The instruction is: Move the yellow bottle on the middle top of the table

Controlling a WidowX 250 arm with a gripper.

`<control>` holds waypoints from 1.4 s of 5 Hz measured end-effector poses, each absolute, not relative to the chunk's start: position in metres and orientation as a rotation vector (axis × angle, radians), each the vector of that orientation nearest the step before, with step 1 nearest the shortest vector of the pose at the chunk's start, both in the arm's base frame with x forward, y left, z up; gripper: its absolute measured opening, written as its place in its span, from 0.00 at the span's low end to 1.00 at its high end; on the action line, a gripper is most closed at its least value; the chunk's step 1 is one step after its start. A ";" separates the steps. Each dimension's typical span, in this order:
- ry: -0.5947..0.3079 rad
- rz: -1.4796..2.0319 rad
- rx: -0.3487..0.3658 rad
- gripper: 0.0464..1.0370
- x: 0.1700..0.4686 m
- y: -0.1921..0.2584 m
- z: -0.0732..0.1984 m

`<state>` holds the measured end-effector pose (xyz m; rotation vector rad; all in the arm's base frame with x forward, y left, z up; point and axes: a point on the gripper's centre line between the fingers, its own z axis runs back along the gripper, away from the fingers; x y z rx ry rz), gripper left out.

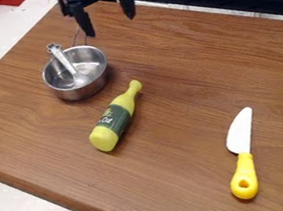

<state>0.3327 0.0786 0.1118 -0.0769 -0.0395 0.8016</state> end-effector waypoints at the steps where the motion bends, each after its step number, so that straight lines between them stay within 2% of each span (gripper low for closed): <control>1: -0.033 0.543 -0.081 0.96 0.327 0.072 0.099; 3: -0.064 0.263 -0.069 0.96 0.318 0.075 0.089; 4: -0.082 0.307 -0.058 0.96 0.319 0.081 0.089; 5: -0.053 0.297 -0.058 0.96 0.315 0.084 0.091; 6: -0.023 0.230 -0.083 0.96 0.310 0.075 0.089; 7: -0.041 0.205 -0.123 0.96 0.303 0.064 0.092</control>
